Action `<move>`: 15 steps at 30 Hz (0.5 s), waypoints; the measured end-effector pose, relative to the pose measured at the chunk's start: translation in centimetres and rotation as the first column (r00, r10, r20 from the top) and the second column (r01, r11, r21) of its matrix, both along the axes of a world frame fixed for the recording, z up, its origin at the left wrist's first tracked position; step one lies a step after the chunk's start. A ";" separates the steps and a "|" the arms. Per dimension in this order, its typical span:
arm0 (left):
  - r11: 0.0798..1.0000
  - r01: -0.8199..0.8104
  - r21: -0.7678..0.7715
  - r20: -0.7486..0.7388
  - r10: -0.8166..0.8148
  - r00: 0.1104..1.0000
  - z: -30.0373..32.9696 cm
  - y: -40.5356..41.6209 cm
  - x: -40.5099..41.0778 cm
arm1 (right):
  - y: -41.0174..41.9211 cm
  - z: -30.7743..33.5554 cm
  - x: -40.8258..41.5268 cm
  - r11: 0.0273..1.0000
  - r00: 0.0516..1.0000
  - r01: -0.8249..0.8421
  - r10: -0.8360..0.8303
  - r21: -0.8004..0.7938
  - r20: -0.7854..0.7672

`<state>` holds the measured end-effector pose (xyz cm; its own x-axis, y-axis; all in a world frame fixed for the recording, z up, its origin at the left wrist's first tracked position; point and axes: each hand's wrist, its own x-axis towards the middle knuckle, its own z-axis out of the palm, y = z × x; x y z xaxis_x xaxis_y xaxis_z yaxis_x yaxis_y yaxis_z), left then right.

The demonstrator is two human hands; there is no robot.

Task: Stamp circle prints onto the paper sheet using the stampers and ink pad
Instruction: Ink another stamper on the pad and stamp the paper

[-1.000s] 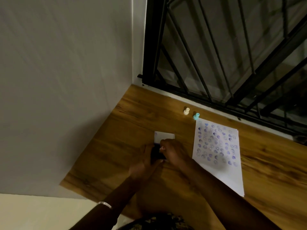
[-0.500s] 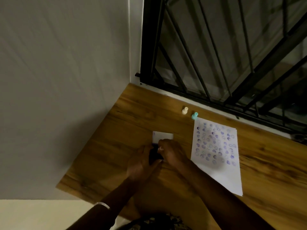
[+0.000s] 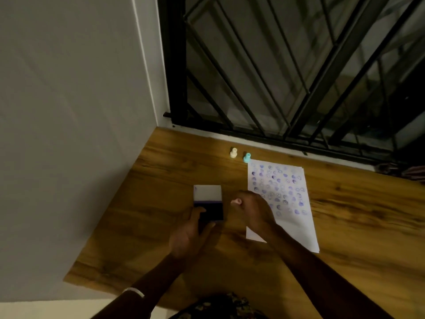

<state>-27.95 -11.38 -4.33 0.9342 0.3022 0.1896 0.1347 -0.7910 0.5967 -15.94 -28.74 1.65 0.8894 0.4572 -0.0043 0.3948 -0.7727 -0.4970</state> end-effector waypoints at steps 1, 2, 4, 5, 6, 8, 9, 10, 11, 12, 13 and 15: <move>0.999 0.020 0.043 0.018 -0.021 1.000 0.3 -0.8 0.2 | -1.4 0.1 0.3 1.000 1.000 0.020 -0.020 -0.001 0.000; 0.997 0.044 0.069 0.027 -0.046 0.999 0.6 -1.8 0.6 | -2.8 0.2 0.5 0.999 0.999 0.045 -0.045 -0.014 0.014; 0.990 0.123 0.076 0.002 -0.123 0.992 1.4 -4.2 1.5 | -5.5 0.3 0.8 0.992 0.993 0.110 -0.106 -0.064 0.060; 0.982 0.174 0.075 -0.019 -0.174 0.985 1.6 -5.6 2.0 | -6.7 0.3 0.9 0.985 0.988 0.145 -0.140 -0.089 0.063; 0.972 0.226 0.058 -0.045 -0.224 0.974 1.9 -6.9 2.6 | -7.9 0.3 1.0 0.978 0.983 0.178 -0.173 -0.108 0.053; 0.948 0.320 -0.001 -0.087 -0.318 0.944 2.3 -9.3 3.8 | -10.0 0.3 1.1 0.969 0.976 0.216 -0.214 -0.121 0.031; 0.933 0.360 -0.017 -0.098 -0.360 0.928 2.5 -10.4 4.4 | -10.8 0.3 1.2 0.967 0.975 0.223 -0.222 -0.124 0.029; 0.918 0.397 -0.019 -0.111 -0.397 0.911 2.5 -11.4 5.0 | -11.4 0.4 1.2 0.964 0.974 0.228 -0.225 -0.138 0.034; 0.902 0.431 -0.013 -0.131 -0.429 0.894 2.5 -12.3 5.5 | -11.9 0.5 1.2 0.960 0.973 0.232 -0.227 -0.155 0.045; 0.889 0.457 -0.006 -0.164 -0.452 0.877 2.4 -13.1 5.9 | -12.3 0.5 1.2 0.958 0.972 0.234 -0.227 -0.168 0.058; 0.881 0.473 0.004 -0.208 -0.462 0.862 2.3 -13.7 6.3 | -12.5 0.5 1.2 0.956 0.972 0.232 -0.223 -0.179 0.070; 0.877 0.480 0.040 -0.303 -0.447 0.842 1.8 -14.5 6.8 | -12.9 0.4 1.5 0.954 0.975 0.222 -0.209 -0.204 0.081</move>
<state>-21.15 -25.88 -2.51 0.9783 -0.1863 -0.0907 -0.1179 -0.8606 0.4955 -14.49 -41.59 2.09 0.9682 0.2489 -0.0257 0.2305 -0.9272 -0.2953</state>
